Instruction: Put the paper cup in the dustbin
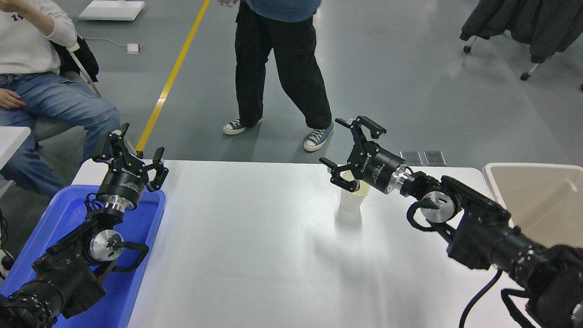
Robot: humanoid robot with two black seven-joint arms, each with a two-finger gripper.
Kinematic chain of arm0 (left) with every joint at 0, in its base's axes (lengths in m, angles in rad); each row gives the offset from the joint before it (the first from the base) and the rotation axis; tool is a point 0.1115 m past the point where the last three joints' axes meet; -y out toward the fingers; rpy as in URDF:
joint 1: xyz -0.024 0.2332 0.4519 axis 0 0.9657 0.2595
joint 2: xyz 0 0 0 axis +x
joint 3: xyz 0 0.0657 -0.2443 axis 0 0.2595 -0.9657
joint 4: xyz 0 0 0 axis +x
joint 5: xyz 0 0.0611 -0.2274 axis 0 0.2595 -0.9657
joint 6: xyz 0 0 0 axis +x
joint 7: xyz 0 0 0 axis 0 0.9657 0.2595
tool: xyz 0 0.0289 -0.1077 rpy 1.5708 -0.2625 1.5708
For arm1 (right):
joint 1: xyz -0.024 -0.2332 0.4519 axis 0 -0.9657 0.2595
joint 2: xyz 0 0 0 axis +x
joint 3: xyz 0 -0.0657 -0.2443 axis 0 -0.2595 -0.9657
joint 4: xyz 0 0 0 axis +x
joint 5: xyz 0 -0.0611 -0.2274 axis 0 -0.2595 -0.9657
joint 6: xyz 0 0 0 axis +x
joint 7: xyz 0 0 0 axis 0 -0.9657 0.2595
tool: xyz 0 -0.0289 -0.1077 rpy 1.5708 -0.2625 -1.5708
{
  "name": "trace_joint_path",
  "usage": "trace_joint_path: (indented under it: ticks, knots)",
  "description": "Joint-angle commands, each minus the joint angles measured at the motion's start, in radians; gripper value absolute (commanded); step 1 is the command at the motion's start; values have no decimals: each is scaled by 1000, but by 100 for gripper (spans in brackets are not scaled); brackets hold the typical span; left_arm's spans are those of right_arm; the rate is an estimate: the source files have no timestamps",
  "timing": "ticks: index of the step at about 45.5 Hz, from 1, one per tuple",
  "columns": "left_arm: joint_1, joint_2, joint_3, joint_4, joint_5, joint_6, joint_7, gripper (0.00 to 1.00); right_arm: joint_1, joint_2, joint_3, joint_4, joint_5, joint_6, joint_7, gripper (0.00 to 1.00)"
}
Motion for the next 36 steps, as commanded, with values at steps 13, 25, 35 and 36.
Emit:
trace_joint_path:
  ticks: [13,25,35,36]
  knots:
    - [0,0,0,0,0,0,0,100,288,-19,-525,-69,-186,-57,2,100]
    - [2,0,0,0,0,0,0,100,325,22,-675,-161,-378,-57,2,100]
    - [2,2,0,0,0,0,0,100,329,65,-741,-244,-489,-60,5,100]
    - [2,2,0,0,0,0,0,100,328,68,-748,-245,-493,-62,5,100]
